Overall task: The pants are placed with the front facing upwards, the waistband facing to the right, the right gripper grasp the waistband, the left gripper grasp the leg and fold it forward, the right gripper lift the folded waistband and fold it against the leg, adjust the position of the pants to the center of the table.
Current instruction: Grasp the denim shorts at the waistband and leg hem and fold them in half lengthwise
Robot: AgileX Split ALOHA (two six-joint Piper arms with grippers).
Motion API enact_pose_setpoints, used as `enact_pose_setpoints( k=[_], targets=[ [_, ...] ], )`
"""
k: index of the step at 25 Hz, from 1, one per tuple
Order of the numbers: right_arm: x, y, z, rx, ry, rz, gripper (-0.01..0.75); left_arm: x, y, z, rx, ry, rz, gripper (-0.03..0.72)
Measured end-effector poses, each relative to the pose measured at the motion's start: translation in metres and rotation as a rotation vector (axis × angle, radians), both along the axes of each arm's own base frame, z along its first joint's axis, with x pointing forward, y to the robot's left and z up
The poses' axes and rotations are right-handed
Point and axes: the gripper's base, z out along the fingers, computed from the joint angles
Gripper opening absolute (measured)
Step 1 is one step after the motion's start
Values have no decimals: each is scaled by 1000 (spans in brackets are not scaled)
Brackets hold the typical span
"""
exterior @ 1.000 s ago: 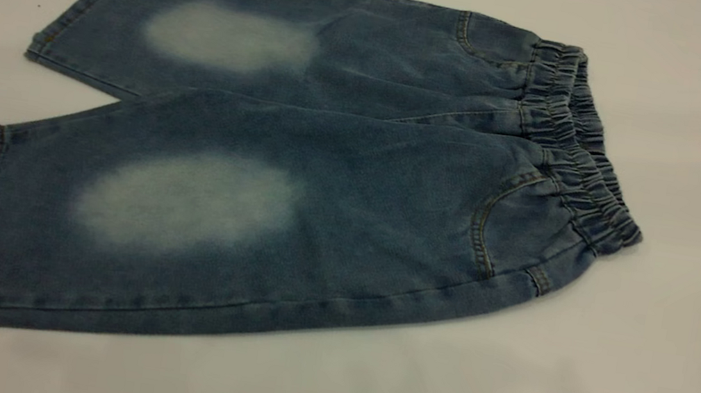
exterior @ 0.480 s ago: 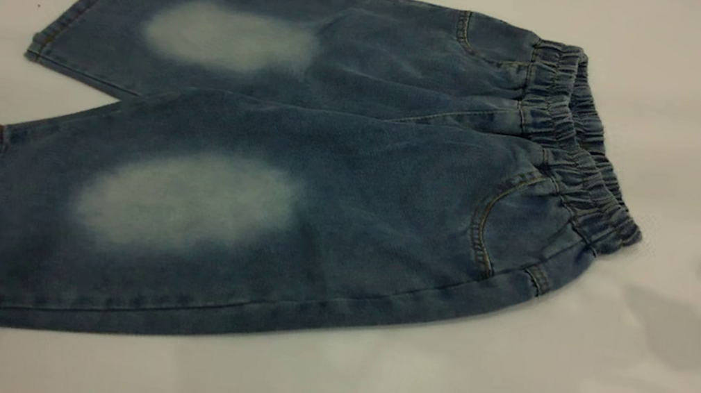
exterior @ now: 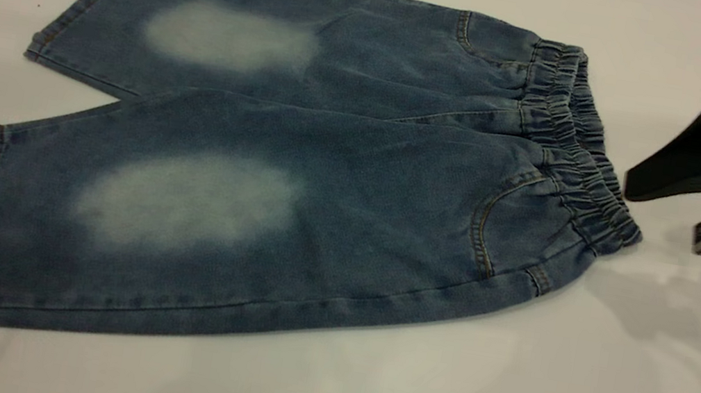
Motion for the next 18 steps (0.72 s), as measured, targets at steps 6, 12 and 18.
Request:
enact_pose_setpoints(
  k=[6,12,18],
  targets=[
    [16,0,-26,14,51,-10,629,1,0,1,-5,-12,-2,579],
    [29,0,-43,17,72,-10,626,1,0,1,-3,-13,-1,579],
    [39,0,-43,24,48,-7,617,1,0,1,-1,-14,-5,579]
  ],
)
